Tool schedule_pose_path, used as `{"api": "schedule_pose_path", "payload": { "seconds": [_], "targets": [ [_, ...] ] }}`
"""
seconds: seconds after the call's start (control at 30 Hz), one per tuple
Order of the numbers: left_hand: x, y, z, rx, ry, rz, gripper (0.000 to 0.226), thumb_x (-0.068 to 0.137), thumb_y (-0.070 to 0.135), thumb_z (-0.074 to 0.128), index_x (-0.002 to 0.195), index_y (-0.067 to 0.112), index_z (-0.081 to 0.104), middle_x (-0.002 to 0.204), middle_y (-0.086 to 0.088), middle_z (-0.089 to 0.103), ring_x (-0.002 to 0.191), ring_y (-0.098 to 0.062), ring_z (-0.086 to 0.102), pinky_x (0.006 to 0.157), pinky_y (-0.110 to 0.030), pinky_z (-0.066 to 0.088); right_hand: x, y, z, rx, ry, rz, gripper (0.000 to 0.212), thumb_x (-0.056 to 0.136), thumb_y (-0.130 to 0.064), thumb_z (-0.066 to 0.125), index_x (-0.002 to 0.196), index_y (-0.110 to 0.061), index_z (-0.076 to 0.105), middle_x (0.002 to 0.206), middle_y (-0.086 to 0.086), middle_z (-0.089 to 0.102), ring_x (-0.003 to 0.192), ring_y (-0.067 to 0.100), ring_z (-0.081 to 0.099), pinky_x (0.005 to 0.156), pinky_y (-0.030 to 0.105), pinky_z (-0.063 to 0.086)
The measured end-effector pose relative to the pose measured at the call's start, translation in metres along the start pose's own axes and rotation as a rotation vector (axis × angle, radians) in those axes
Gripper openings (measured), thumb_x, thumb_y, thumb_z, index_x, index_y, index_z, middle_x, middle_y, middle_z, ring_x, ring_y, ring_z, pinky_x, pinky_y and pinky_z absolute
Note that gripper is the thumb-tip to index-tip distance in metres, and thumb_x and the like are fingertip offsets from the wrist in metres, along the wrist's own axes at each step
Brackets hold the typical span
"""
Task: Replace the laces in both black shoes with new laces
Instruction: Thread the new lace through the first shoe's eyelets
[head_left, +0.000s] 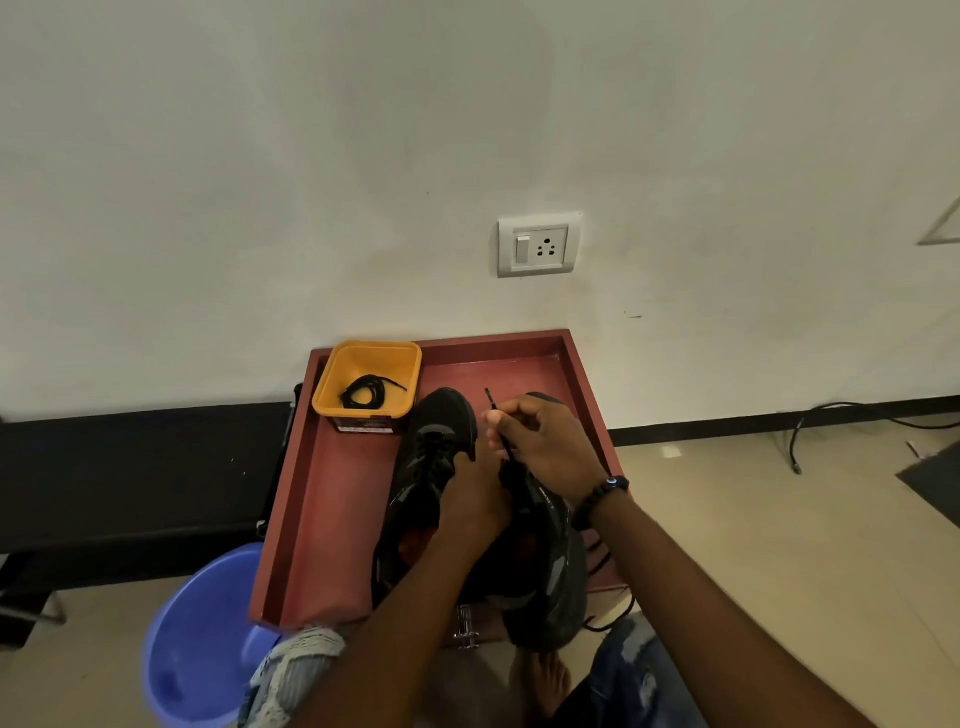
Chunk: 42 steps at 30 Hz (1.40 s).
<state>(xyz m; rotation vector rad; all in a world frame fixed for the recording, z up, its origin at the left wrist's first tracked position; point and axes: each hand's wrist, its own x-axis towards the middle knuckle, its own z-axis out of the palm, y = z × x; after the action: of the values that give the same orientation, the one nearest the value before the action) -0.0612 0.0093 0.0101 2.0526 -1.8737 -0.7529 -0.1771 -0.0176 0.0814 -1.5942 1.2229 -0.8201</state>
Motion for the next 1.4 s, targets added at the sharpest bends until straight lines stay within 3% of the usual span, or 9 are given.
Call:
{"api": "schedule_pose_path", "payload": {
  "seconds": [0.23,0.37,0.53,0.67,0.83,1.03,1.17,1.27,1.4],
  "targets": [
    [-0.004,0.007,0.005,0.133,0.069,-0.009,0.041,0.099,0.018,0.045,0.138,0.008,0.043,0.123,-0.01,0.05,0.105,-0.029,0.056,0.083,-0.037,0.045,-0.01,-0.017,-0.001,-0.005,-0.018,-0.035,0.015,0.096,-0.027,0.062,0.101,-0.018,0.072,0.084,-0.003,0.073,0.079,0.01,0.071,0.086,0.039,0.059],
    [-0.013,0.008,0.003,0.256,0.087,-0.05,0.04,0.101,0.015,0.045,0.14,0.01,0.039,0.127,-0.011,0.045,0.101,-0.025,0.058,0.085,-0.034,0.048,-0.019,-0.059,-0.003,0.252,-0.054,-0.101,0.016,0.095,-0.022,0.063,0.103,-0.011,0.073,0.086,0.003,0.072,0.081,0.018,0.07,0.087,0.041,0.059],
    [-0.016,0.009,-0.003,0.174,0.08,-0.111,0.051,0.099,0.017,0.049,0.146,0.012,0.029,0.13,-0.012,0.045,0.109,-0.03,0.057,0.089,-0.038,0.048,-0.022,-0.094,-0.01,0.522,-0.087,-0.158,0.015,0.097,-0.016,0.059,0.104,-0.009,0.07,0.083,0.002,0.068,0.079,0.015,0.064,0.08,0.029,0.057],
    [-0.009,0.009,-0.014,-0.029,0.013,-0.139,0.053,0.094,0.022,0.056,0.141,0.013,0.035,0.132,-0.015,0.044,0.115,-0.036,0.053,0.088,-0.039,0.043,-0.006,-0.07,-0.011,0.214,-0.056,-0.071,0.017,0.097,-0.022,0.061,0.11,-0.016,0.069,0.084,0.0,0.071,0.07,0.009,0.062,0.063,0.02,0.053],
    [0.0,0.005,-0.024,-0.179,-0.008,-0.204,0.046,0.096,0.036,0.058,0.134,0.012,0.05,0.128,-0.011,0.052,0.111,-0.028,0.057,0.09,-0.033,0.046,0.016,-0.001,-0.003,-0.309,-0.038,0.101,0.026,0.098,-0.033,0.058,0.093,-0.011,0.072,0.082,0.001,0.068,0.073,0.011,0.059,0.067,0.019,0.046],
    [0.0,0.002,-0.03,-0.212,0.004,-0.197,0.044,0.092,0.025,0.052,0.135,0.016,0.054,0.12,-0.007,0.065,0.107,-0.026,0.061,0.094,-0.04,0.049,0.021,0.042,0.009,-0.37,0.006,0.241,0.016,0.096,-0.026,0.062,0.098,-0.013,0.071,0.094,-0.002,0.067,0.088,0.013,0.061,0.068,0.015,0.045],
    [0.004,0.0,-0.034,-0.23,-0.014,-0.199,0.043,0.095,0.021,0.05,0.138,0.014,0.052,0.122,-0.008,0.065,0.104,-0.022,0.062,0.096,-0.04,0.048,0.025,0.045,0.019,-0.417,0.002,0.221,0.017,0.097,-0.019,0.059,0.104,-0.015,0.075,0.103,-0.003,0.071,0.091,0.01,0.061,0.08,0.019,0.045],
    [0.005,-0.003,-0.034,-0.245,-0.019,-0.19,0.043,0.097,0.019,0.049,0.14,0.014,0.051,0.121,-0.007,0.065,0.091,-0.016,0.06,0.089,-0.036,0.049,0.028,0.051,0.025,-0.419,0.031,0.244,0.015,0.096,-0.02,0.061,0.098,-0.016,0.075,0.1,-0.001,0.072,0.086,0.009,0.061,0.08,0.022,0.049],
    [0.008,-0.008,-0.035,-0.264,-0.027,-0.204,0.044,0.096,0.017,0.048,0.14,0.015,0.051,0.12,-0.008,0.065,0.097,-0.021,0.064,0.09,-0.039,0.051,0.029,0.053,0.026,-0.415,0.037,0.249,0.013,0.095,-0.018,0.06,0.09,-0.016,0.072,0.091,-0.002,0.069,0.084,0.011,0.062,0.082,0.027,0.054]
  ]
}}
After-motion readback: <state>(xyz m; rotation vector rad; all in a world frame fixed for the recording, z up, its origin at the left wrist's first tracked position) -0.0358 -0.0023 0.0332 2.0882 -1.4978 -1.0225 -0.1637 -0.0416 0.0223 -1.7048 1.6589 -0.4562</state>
